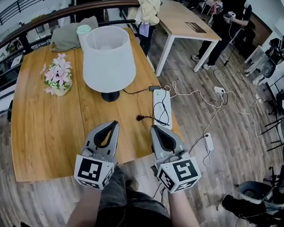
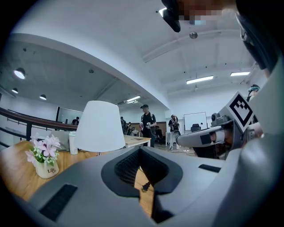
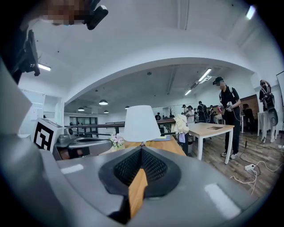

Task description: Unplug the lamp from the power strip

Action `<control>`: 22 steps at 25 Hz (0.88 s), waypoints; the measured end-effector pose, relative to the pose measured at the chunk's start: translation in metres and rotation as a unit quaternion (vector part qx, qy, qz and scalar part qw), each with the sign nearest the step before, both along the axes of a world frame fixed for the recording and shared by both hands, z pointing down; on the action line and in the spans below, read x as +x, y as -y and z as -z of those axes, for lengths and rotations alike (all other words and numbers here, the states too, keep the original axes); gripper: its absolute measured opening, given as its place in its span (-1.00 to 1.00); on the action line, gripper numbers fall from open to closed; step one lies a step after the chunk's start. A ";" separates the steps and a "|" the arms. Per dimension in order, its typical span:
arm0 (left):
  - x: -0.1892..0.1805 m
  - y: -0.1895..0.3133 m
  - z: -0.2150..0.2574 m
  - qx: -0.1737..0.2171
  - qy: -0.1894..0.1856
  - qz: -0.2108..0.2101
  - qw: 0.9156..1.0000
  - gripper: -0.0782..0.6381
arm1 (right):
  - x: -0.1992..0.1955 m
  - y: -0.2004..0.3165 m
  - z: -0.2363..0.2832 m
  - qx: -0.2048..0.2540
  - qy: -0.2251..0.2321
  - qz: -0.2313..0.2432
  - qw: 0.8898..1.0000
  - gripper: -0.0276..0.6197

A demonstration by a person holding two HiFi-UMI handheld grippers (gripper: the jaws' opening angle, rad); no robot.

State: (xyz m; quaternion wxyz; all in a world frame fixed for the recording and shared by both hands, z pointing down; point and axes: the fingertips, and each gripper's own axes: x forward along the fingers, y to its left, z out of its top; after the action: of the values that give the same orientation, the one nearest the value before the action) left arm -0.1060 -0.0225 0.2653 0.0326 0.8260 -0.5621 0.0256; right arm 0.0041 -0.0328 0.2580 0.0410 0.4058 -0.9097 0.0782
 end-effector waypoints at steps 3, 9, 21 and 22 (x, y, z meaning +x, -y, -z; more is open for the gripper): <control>-0.001 -0.003 0.011 0.009 -0.004 0.002 1.000 -0.79 | 0.003 -0.002 0.007 0.001 0.014 -0.002 1.000 -0.89; -0.001 -0.007 0.026 0.021 -0.011 0.000 1.000 -0.79 | 0.005 -0.005 0.019 0.012 0.023 -0.003 1.000 -0.89; 0.001 -0.016 0.046 0.034 -0.026 0.001 0.999 -0.79 | 0.004 -0.015 0.037 0.027 0.029 0.005 0.999 -0.89; 0.001 -0.017 0.048 0.035 -0.027 0.001 0.999 -0.79 | 0.004 -0.016 0.038 0.027 0.030 0.006 0.999 -0.89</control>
State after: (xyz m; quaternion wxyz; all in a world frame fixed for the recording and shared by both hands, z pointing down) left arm -0.1053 -0.0057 0.2168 0.0191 0.8264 -0.5626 -0.0163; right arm 0.0077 -0.0168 0.2197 0.0036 0.3988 -0.9147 0.0652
